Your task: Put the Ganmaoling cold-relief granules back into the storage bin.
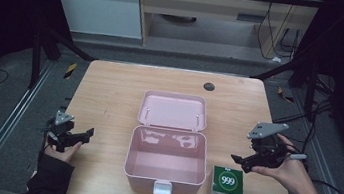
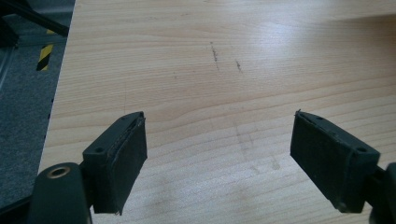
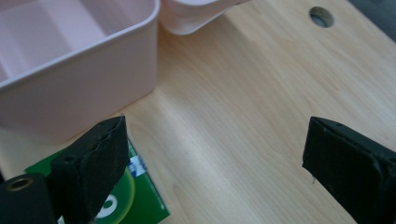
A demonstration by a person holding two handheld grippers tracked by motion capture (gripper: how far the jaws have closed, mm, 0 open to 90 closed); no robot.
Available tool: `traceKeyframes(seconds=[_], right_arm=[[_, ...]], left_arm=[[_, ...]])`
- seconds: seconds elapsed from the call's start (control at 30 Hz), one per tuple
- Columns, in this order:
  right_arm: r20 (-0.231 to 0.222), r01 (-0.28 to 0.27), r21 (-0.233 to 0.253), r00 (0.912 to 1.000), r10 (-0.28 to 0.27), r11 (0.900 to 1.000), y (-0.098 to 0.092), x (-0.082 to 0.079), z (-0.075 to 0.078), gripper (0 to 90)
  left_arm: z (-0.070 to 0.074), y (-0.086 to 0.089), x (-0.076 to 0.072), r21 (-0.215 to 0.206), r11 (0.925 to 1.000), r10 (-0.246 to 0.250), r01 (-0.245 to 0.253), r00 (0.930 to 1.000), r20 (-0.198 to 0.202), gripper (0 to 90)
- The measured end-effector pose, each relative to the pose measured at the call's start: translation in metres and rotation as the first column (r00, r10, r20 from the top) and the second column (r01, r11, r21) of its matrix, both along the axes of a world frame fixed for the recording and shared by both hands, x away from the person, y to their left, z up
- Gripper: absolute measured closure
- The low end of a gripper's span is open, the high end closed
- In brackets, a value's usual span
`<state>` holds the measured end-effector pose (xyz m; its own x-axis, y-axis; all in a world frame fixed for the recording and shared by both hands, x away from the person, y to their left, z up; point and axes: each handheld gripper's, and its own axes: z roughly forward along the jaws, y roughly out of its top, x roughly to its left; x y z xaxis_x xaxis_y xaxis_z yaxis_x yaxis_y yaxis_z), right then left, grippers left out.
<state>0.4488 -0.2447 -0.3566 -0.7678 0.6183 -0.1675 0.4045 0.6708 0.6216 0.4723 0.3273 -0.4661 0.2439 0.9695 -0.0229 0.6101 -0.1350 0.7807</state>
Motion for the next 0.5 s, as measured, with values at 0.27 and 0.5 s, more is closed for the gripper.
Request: traceKeyframes(seconds=[0.27,0.5], right_arm=[[-0.033,-0.091,-0.052,0.9954,0.09,0.994,0.008,-0.009,-0.002,6.5],[-0.067,-0.138,-0.081,0.9889,0.133,0.987,0.013,-0.014,-0.004,6.1]], left_arm=[[0.0,0.0,0.0,0.002,1.0,0.002,-0.002,1.0,-0.001,18.1],[0.001,0.0,0.0,0.007,1.0,-0.002,0.002,1.0,-0.004,18.3]])
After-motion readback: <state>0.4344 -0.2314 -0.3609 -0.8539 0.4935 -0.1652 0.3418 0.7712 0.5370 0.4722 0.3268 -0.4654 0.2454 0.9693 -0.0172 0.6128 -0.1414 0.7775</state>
